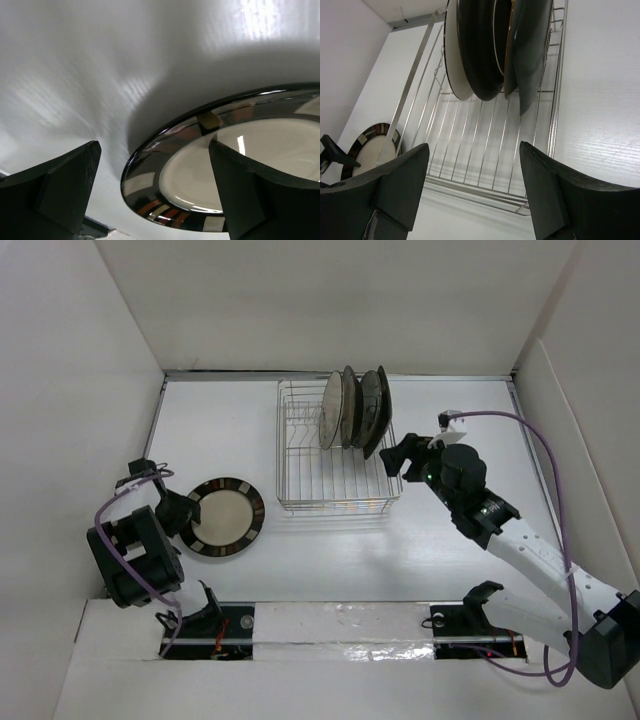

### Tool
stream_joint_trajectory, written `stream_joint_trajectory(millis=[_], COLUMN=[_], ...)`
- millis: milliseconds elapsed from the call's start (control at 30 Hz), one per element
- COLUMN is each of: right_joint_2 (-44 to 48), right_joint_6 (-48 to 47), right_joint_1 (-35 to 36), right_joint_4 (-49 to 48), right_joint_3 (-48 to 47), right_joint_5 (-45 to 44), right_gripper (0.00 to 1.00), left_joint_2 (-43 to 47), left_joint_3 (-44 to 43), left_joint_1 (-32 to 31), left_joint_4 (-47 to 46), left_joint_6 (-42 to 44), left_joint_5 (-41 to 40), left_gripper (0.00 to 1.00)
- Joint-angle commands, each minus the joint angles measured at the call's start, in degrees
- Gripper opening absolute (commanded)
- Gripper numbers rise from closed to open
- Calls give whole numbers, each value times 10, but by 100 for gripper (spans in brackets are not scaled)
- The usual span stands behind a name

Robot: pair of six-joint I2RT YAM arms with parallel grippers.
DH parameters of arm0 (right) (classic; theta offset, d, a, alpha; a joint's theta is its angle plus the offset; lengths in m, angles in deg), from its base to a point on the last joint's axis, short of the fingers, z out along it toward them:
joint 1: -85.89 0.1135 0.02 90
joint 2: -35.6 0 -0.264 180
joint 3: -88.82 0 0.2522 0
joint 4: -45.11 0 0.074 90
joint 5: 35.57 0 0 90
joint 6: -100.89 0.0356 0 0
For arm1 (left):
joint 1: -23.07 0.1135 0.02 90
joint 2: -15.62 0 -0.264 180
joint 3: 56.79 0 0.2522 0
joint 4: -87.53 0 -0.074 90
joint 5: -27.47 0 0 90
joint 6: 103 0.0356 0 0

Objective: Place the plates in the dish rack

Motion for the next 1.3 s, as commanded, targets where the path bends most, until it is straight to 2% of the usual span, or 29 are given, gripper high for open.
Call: stream_joint_trajectory(millis=[0,133,300,400,433,500,533,567,633,767,800,833,933,1067,1267], right_joint_2=[2,-18,-15,-8,-6,-3,-3,-5,-5,-9,-9,-12,-23,-27,-20], right_joint_6=[10,5,0,-1,-3,-2,-4,-5,-9,-12,-12,-15,-16,-16,-20], right_joint_1=[-14,-14,-14,-14,-14,-14,-14,-8,-3,15,15,21,26,42,53], right_joint_4=[-51,-49,-46,-45,-42,-43,-42,-41,-38,-36,-35,-34,-34,-34,-34], right_joint_3=[8,1,0,1,0,1,1,0,-2,-5,-6,-7,-11,-14,-13], right_joint_5=[60,60,42,31,31,27,26,22,16,-5,-10,-12,-23,-25,-34], right_gripper=[78,78,78,78,78,77,77,77,77,77,77,77,77,77,77], left_joint_2=[-11,7,-6,-5,7,23,40,51,76,116,124,135,143,154,124], left_joint_3=[15,43,102,137,146,168,177,188,218,279,303,312,311,307,359], left_joint_1=[1,1,-11,-17,-17,-9,1,1,1,1,1,1,1,7,7], left_joint_4=[-5,-36,-102,-156,-192,-222,-257,-276,-330,-435,-454,-481,-476,-488,-590], left_joint_6=[6,9,-21,-45,-51,-70,-75,-91,-109,-164,-182,-189,-187,-193,-239], left_joint_5=[29,52,137,166,172,180,183,190,185,191,189,190,191,193,228], left_gripper=[88,88,84,73,64,56,45,40,35,30,31,35,42,43,32])
